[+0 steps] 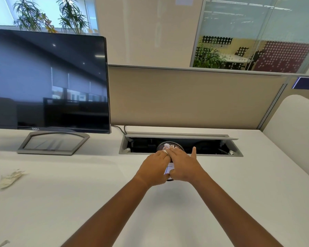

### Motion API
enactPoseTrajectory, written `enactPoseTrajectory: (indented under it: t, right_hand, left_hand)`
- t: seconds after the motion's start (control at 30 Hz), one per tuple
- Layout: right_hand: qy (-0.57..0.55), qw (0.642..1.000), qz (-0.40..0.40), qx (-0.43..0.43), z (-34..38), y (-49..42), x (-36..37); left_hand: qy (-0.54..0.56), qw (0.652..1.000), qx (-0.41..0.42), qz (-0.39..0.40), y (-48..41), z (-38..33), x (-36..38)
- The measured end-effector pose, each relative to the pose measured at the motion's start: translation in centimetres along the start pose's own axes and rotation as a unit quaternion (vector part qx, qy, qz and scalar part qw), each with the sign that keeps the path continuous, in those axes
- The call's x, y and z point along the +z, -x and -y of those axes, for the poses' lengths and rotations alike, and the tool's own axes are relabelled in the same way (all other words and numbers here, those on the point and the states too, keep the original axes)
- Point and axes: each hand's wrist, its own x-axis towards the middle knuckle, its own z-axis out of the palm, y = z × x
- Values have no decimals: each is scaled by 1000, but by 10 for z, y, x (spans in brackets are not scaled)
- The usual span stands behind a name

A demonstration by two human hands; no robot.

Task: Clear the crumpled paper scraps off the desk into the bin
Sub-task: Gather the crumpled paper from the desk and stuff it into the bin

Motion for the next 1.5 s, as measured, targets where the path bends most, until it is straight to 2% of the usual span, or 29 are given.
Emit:
enactPoseTrajectory:
  t: [0.17, 0.3, 0.4, 0.47, 0.57, 0.63, 0.7, 0.73, 0.87, 1.0, 1.07, 1.17, 1.27, 1.33, 1.43, 1.5]
  right_hand:
    - [32, 999, 33, 17, 4, -7, -4]
    - [44, 997, 56, 33, 10, -14, -8]
    - [53, 996, 60, 28, 12, -18, -8]
    - [56, 996, 63, 17, 10, -19, -8]
    - [36, 998, 60, 5, 6, -17, -9]
    - [14, 998, 55, 0, 5, -15, -9]
    - [-7, 999, 50, -4, 4, -13, -8]
    - [-15, 999, 48, -6, 3, -12, -7]
    - [-28, 999, 44, -12, 0, -10, -9]
    - [-48, 998, 32, -13, -3, -6, -12]
    - [-56, 998, 13, -14, -4, -3, -12]
    - [-78, 997, -9, -14, -5, 3, -12]
    - [-131, 990, -55, -3, -5, 12, -8]
    - [-157, 979, -130, -1, 0, 23, 0]
    - [-191, 940, -284, 4, 22, 46, 25]
    - [-197, 918, -345, 18, 38, 63, 48]
  left_hand:
    - [-16, 1000, -1, -10, 1, 1, 10]
    - [-37, 997, 8, -61, 5, 2, 22]
    - [57, 992, 18, -107, 15, 11, 26]
    - [154, 975, 3, -163, 24, 21, 25]
    - [216, 943, -82, -240, 37, 42, 25]
    - [223, 936, -169, -213, 41, 58, 27]
    - [202, 940, -245, -127, 43, 71, 32]
    - [180, 946, -255, -91, 43, 75, 36]
    - [93, 976, -197, -26, 37, 72, 48]
    - [21, 988, -149, -33, 32, 61, 63]
    - [16, 988, -145, -42, 35, 54, 70]
    - [-8, 986, -108, -128, 47, 46, 78]
    - [-4, 982, -92, -164, 57, 42, 80]
    - [20, 985, -112, -132, 62, 43, 87]
    - [4, 982, -116, -147, 66, 39, 90]
    - [-5, 981, -124, -153, 76, 34, 87]
